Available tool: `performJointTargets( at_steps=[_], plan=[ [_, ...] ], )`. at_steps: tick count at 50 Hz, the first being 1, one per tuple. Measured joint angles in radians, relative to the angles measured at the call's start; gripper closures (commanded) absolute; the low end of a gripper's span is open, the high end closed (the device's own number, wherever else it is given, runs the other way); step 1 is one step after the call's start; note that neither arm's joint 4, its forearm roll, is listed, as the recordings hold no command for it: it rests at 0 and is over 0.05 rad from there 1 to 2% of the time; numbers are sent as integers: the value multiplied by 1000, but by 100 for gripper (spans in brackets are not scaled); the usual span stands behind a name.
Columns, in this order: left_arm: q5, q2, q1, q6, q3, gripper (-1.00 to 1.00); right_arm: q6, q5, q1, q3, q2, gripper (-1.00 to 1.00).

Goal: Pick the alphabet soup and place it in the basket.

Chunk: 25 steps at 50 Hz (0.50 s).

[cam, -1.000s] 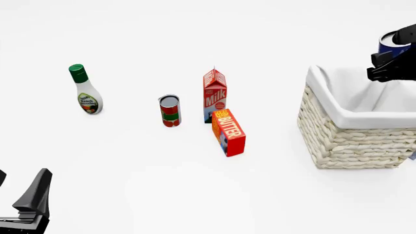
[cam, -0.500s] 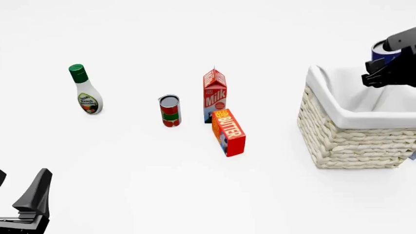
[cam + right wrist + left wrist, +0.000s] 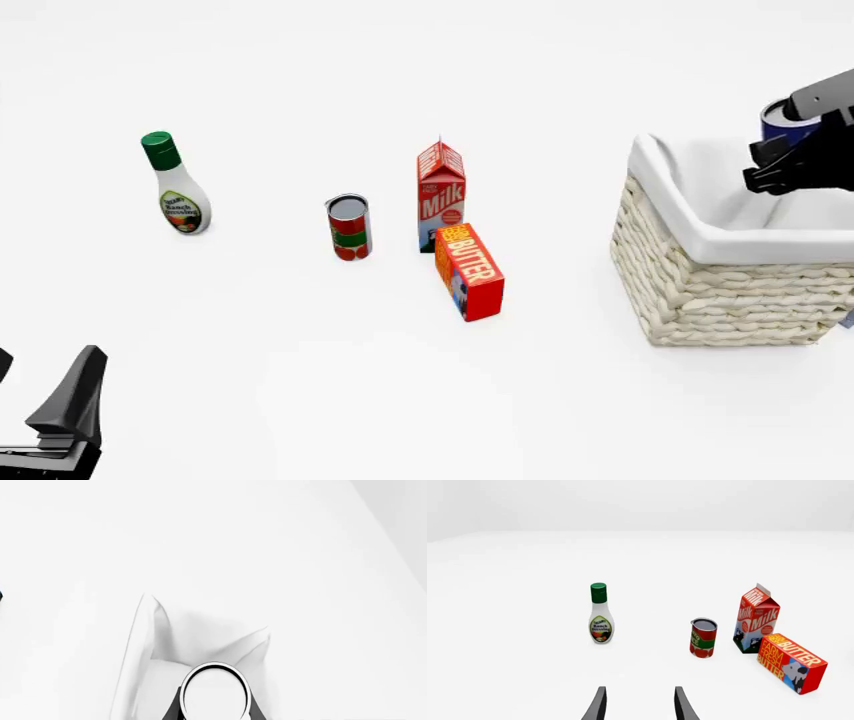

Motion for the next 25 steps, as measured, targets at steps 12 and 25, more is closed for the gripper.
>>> performJointTargets(
  at_steps=[12,25],
  plan=[
    [0,0,0,0,0,-100,-18,-4,-2,19,11,100],
    [0,0,0,0,0,-100,-35,-10,-16,12,42,100]
  ],
)
